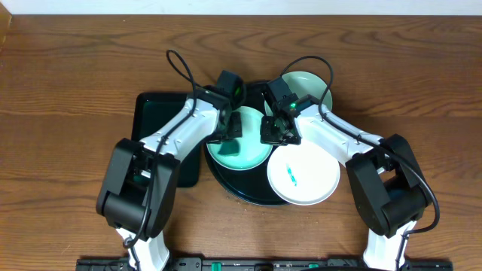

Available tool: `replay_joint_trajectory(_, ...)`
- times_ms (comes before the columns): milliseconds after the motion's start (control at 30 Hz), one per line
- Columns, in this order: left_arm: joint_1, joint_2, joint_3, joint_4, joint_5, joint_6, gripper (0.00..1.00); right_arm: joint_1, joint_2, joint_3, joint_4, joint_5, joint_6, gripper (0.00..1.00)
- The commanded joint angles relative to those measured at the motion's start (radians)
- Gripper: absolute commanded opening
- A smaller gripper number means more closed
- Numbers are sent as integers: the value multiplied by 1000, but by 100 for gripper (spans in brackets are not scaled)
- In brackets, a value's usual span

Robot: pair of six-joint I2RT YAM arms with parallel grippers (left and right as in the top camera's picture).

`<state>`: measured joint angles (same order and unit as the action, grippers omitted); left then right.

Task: Clean dirty plates on tray and stack at the side
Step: 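Lift the pale green plate with right gripper, place it right of tray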

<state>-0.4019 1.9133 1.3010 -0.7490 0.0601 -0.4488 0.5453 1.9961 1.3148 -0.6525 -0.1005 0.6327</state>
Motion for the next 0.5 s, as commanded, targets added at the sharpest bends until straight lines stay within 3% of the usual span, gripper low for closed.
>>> replay_joint_trajectory(0, 40, -41, 113, -80, -67, -18, 7, 6, 19, 5, 5, 14, 5, 1)
replay_joint_trajectory(233, 68, -134, 327, -310, -42, 11, 7, 6, 19, 5, 5, 14, -7, 1)
replay_joint_trajectory(467, 154, -232, 338, -377, -42, 46, 8, 7, 1, 31, 6, -12, -136, 1)
